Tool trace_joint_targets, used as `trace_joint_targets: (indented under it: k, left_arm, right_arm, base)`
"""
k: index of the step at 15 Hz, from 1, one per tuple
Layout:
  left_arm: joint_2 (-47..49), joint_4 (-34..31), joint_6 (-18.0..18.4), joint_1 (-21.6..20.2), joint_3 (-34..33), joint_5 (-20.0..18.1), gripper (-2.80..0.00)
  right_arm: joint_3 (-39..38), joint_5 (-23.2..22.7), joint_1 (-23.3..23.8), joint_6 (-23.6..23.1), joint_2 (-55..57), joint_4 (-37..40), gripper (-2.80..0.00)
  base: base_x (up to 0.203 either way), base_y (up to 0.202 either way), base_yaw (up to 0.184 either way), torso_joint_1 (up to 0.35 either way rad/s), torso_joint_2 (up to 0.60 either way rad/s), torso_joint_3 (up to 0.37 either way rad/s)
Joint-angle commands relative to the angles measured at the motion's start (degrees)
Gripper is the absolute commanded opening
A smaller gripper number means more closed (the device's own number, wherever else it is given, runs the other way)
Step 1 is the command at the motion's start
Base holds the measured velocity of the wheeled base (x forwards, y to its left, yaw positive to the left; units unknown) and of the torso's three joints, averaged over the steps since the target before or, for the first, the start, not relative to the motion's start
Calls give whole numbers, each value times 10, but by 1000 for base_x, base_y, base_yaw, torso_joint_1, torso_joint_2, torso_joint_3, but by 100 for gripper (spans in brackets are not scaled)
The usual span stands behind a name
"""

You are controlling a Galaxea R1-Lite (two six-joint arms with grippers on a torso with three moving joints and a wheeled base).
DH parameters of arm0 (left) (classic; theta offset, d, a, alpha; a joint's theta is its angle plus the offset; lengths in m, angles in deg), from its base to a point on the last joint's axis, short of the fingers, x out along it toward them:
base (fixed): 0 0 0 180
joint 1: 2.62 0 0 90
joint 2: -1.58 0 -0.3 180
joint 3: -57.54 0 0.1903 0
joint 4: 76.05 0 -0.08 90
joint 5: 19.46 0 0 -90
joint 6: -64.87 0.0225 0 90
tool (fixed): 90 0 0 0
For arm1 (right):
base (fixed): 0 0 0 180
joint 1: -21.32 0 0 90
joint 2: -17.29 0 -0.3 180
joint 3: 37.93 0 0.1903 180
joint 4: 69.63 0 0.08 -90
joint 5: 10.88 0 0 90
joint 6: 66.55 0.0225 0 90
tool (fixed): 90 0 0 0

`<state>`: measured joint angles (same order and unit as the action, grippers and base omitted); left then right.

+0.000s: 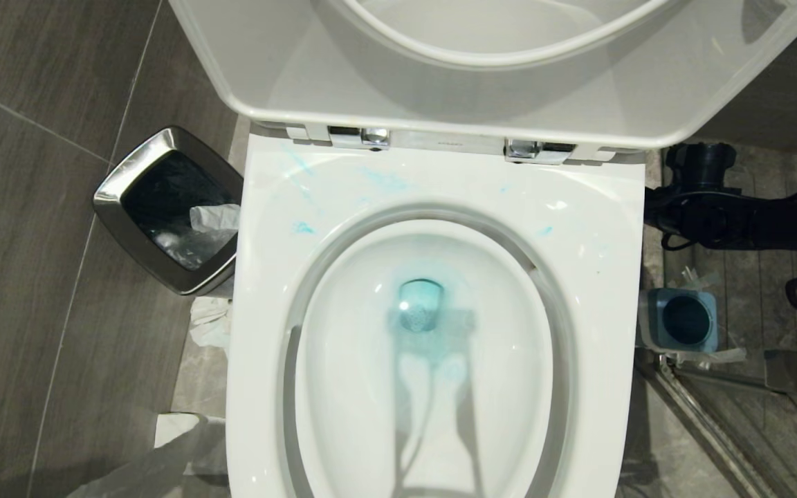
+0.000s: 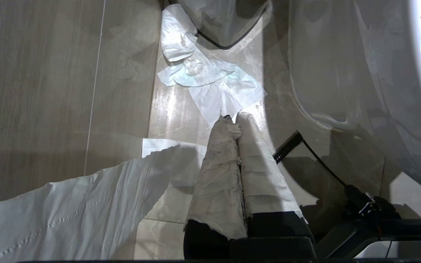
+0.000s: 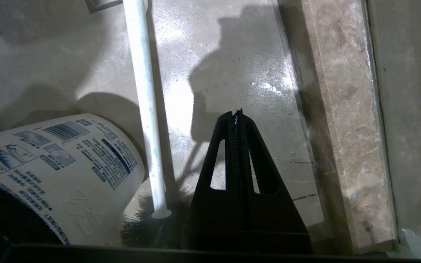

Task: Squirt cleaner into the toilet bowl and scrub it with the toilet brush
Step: Scrub the toilet bowl

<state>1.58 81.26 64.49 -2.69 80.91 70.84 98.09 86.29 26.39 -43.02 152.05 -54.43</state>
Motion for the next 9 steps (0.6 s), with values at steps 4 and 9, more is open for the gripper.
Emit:
trace_joint_targets:
  k: [4, 9]
  left_arm:
    - [0, 0, -1, 0, -4, 0, -280]
    - [0, 0, 0, 0, -4, 0, -280]
  right_arm:
    - [2, -1, 0, 1, -30, 26, -280]
    - [2, 0, 0, 1, -70, 63, -280]
  base:
    - [0, 0, 0, 0, 0, 0]
    - [0, 0, 0, 0, 0, 0]
